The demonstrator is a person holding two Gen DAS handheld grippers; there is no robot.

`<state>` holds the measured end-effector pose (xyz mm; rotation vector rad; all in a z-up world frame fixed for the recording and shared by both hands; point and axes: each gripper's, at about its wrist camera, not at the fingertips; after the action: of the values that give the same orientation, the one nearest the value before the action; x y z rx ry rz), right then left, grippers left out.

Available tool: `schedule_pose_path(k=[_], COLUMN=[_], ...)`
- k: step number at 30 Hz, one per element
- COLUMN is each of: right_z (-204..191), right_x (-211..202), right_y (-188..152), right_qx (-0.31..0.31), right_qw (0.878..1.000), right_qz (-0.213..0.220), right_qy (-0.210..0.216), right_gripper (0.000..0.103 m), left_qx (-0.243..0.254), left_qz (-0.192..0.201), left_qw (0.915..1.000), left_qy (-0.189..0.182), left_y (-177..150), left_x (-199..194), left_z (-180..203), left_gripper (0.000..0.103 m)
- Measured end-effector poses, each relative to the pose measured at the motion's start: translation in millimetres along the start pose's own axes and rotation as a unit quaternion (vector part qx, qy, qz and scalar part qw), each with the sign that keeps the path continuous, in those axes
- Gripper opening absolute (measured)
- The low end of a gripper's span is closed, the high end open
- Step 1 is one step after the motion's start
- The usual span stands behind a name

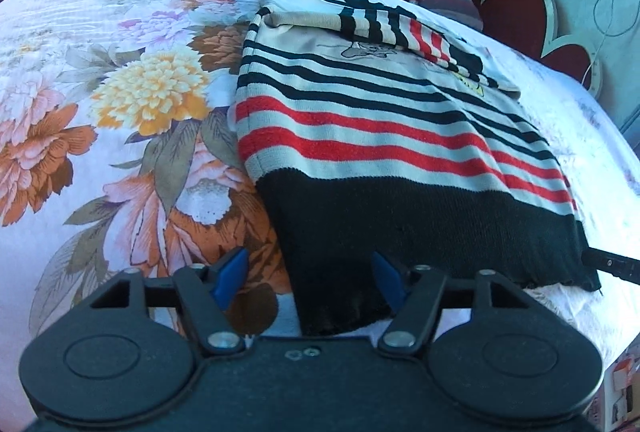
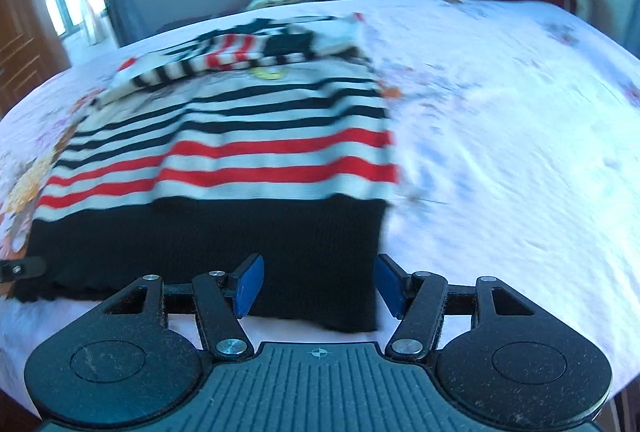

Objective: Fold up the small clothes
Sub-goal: 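Close both grippers on the black hem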

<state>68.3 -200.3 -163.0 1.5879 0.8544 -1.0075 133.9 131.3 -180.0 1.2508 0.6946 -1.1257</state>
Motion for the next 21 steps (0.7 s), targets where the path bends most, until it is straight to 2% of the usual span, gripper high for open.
schedule_pose_path(k=[2, 5, 10, 11, 12, 13, 14, 17, 18, 21], right_z=[12, 25, 35, 36, 37, 39, 40, 43, 42, 40], right_x=[3, 10, 13, 13, 13, 14, 17, 24, 22, 20], right_y=[3, 7, 8, 10, 12, 16, 20, 27, 28, 31], right_qx=[0.015, 0.031, 0.05, 0.053, 0.058, 0.063, 0.069, 0.073, 0.067, 0.055], right_qw=[1.0, 0.999, 0.997, 0.997, 0.996, 0.995, 0.993, 0.992, 0.992, 0.992], right_qz=[-0.005, -0.024, -0.04, -0.042, -0.043, -0.045, -0.052, -0.071, -0.074, -0.082], right_qy=[0.003, 0.009, 0.033, 0.043, 0.053, 0.066, 0.075, 0.078, 0.076, 0.082], right_gripper=[0.061, 0.06, 0.06, 0.055, 0.046, 0.026, 0.017, 0.016, 0.016, 0.01], left_qx=[0.002, -0.002, -0.004, -0.006, -0.009, -0.013, -0.019, -0.021, -0.017, -0.009], left_qz=[-0.001, -0.01, -0.026, -0.031, -0.035, -0.039, -0.041, -0.05, -0.05, -0.046], left_qw=[1.0, 0.999, 0.9975, 0.9967, 0.996, 0.9953, 0.9945, 0.9936, 0.9937, 0.9937], left_qy=[-0.008, -0.044, -0.065, -0.074, -0.082, -0.088, -0.095, -0.099, -0.098, -0.102], left_y=[2, 5, 13, 16, 19, 23, 25, 31, 32, 34], left_x=[2, 3, 9, 10, 12, 14, 17, 20, 19, 16], left_z=[-2, -4, -3, -3, -3, -5, -7, -8, -7, -4], left_gripper=[0.055, 0.033, 0.032, 0.032, 0.025, 0.022, 0.018, 0.016, 0.012, 0.01])
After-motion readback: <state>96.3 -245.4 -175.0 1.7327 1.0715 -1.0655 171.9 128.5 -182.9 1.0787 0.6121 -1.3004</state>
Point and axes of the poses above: each gripper's, at about its wrist camera, not at the fingertips, and x roughly the way its jaws point, z to its right, y to its top, and after that the axes turned 14 degrees about -z, right-handed
